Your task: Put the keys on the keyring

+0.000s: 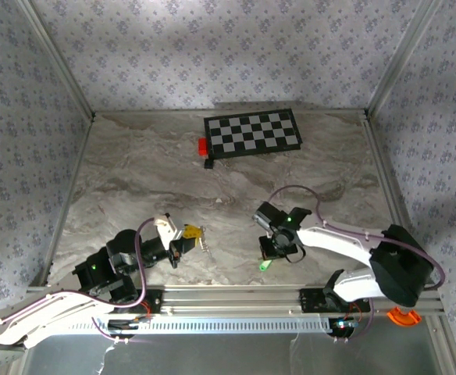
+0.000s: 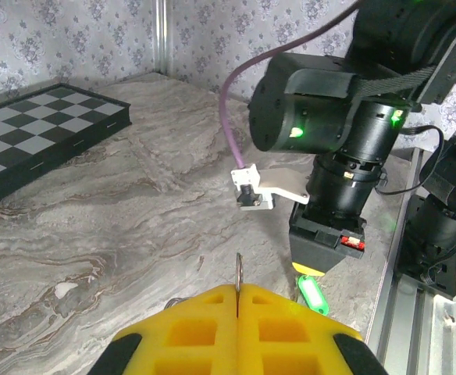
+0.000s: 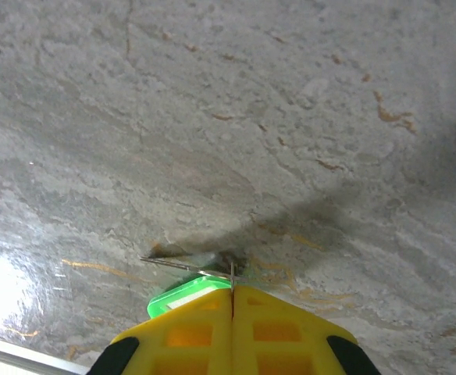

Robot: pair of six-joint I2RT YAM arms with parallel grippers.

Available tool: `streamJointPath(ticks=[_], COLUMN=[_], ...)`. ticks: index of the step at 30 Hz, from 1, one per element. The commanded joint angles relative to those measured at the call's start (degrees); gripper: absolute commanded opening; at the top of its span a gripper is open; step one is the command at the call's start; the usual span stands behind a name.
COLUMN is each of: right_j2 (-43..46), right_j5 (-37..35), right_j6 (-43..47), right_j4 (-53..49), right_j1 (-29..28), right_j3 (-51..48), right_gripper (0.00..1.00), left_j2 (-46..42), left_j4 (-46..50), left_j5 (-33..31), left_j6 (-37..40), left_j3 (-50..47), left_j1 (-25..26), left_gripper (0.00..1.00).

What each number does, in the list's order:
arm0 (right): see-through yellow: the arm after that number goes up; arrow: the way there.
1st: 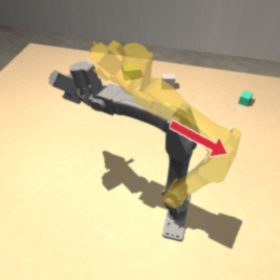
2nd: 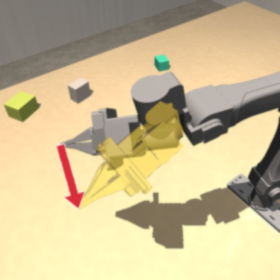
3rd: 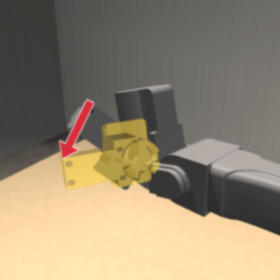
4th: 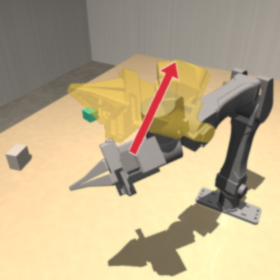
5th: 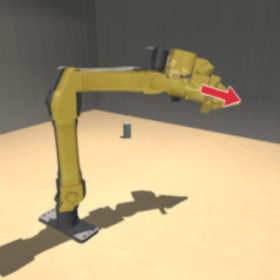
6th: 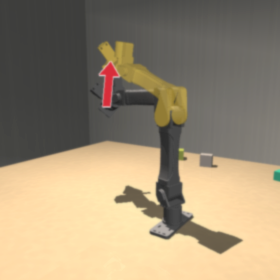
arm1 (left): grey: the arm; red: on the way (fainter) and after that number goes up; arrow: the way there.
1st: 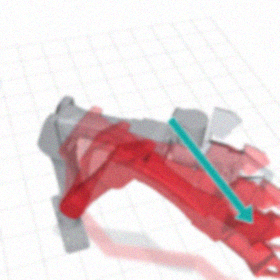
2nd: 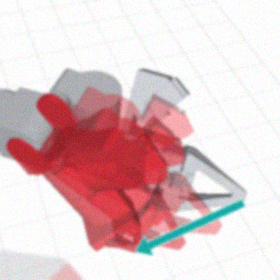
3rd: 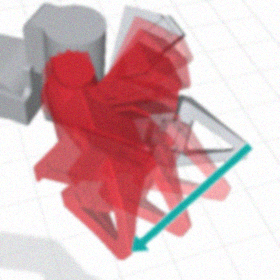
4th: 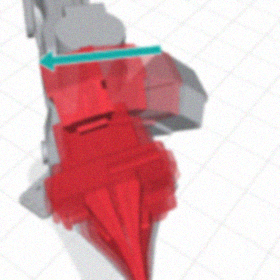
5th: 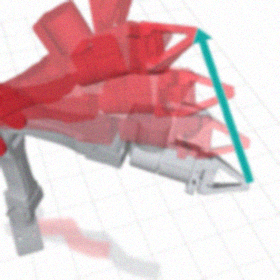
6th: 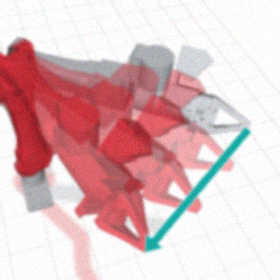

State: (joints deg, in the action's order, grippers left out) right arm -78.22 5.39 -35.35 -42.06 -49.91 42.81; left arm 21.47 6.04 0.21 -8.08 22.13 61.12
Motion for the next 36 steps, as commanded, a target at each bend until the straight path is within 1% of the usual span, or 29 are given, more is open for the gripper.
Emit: streamJointPath(ticks=[1,3,5,9,14,25,31,32,36], right_j2=[-3.70,-5.91,-7.12,-9.94,-11.90,-13.46,-12.43,-12.12,-9.67], right_j5=[1.31,3.69,7.22,8.96,8.13,7.97,6.92,6.81,4.48], right_j6=[6.64,8.58,9.96,11.08,11.95,11.86,10.92,10.70,8.87], right_j4=[-9.98,-12.64,-12.31,-13.18,-15.04,-14.20,-13.06,-12.76,-11.87], right_j1=[0.03,0.35,1.36,1.84,1.77,1.79,2.05,2.08,1.46], right_j3=[4.55,6.03,6.04,7.89,10.71,9.85,9.19,9.06,8.62], right_gripper=[0.00,0.00,0.00,0.00,0.00,0.01,0.10,0.13,0.32], left_j2=[-0.61,-0.73,-0.85,-1.41,-2.78,-5.08,-5.64,-5.65,-5.41], left_j4=[-3.65,-4.17,-4.55,-4.46,-3.81,-3.92,-4.11,-4.11,-4.20], left_j5=[1.02,1.28,1.53,1.95,1.33,2.19,2.47,2.43,2.60], left_j6=[-0.60,-0.96,-1.49,-2.16,-2.13,-2.20,-2.21,-2.21,-2.30], left_j3=[-0.50,-0.98,-1.29,-1.74,-2.03,-2.49,-2.62,-2.62,-2.57], left_j1=[-0.21,-0.22,-0.21,-0.21,-0.19,-0.19,-0.19,-0.21,-0.21], left_gripper=[0.00,0.00,0.00,0.00,0.00,0.00,0.00,0.00,0.00])
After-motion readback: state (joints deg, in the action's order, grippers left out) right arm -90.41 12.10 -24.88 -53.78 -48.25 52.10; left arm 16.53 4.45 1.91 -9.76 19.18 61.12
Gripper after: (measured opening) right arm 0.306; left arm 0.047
